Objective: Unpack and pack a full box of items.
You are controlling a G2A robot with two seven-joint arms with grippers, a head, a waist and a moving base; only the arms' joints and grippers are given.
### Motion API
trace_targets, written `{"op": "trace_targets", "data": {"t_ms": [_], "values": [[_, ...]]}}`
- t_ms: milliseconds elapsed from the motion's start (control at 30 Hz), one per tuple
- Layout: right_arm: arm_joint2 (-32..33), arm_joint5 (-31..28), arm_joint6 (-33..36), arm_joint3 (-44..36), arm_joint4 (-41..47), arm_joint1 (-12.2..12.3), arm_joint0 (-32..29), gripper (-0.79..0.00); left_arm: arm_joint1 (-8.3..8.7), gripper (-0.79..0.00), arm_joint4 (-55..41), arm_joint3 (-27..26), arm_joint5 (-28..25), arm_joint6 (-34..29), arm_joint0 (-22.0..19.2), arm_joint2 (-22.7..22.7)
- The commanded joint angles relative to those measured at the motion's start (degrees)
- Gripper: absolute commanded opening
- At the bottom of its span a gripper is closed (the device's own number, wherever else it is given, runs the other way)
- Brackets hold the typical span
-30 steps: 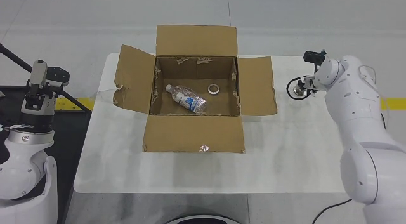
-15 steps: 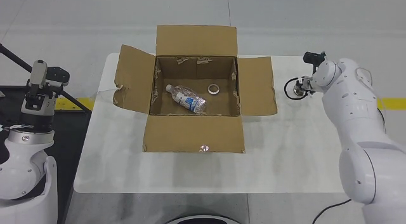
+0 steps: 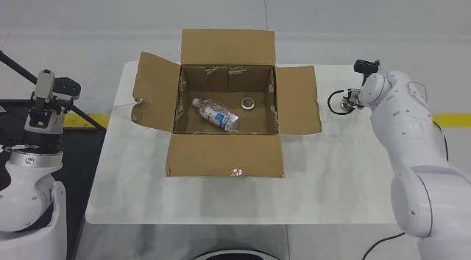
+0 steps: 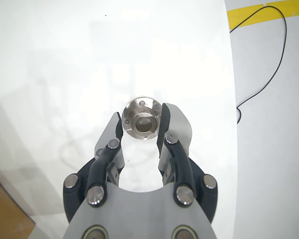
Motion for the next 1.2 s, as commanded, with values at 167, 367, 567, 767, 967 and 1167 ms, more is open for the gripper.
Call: {"op": "trace_targets", "data": {"t_ms": [167, 367, 567, 767, 967, 1167], "values": [[-0.8, 0.4, 0.1, 0.4, 0.0, -0.2, -0.1, -0.440, 0.00, 0.000, 0.0, 0.0, 0.0, 0.0, 0.0, 0.0], [-1.1, 0.4, -0.1, 0.7, 0.5, -0.2, -0.3, -0.474, 0.00, 0.000, 0.0, 0.0, 0.0, 0.0, 0.0, 0.0], [-1.2, 0.5, -0.3, 1.0, 1.3, -0.1, -0.4, -0.637, 0.00, 0.000, 0.0, 0.0, 0.0, 0.0, 0.0, 0.0], [-1.1, -0.1, 0.0, 1.0, 2.3, 0.1, -0.3, -0.785, 0.00, 0.000, 0.0, 0.0, 0.0, 0.0, 0.0, 0.0], [-0.2, -4.1, 0.0, 0.4, 4.6, 0.9, 0.8, -0.785, 0.00, 0.000, 0.0, 0.0, 0.0, 0.0, 0.0, 0.0], [1.5, -10.1, 0.0, -1.8, 7.6, 2.6, 3.0, -0.785, 0.00, 0.000, 0.0, 0.0, 0.0, 0.0, 0.0, 0.0]]}}
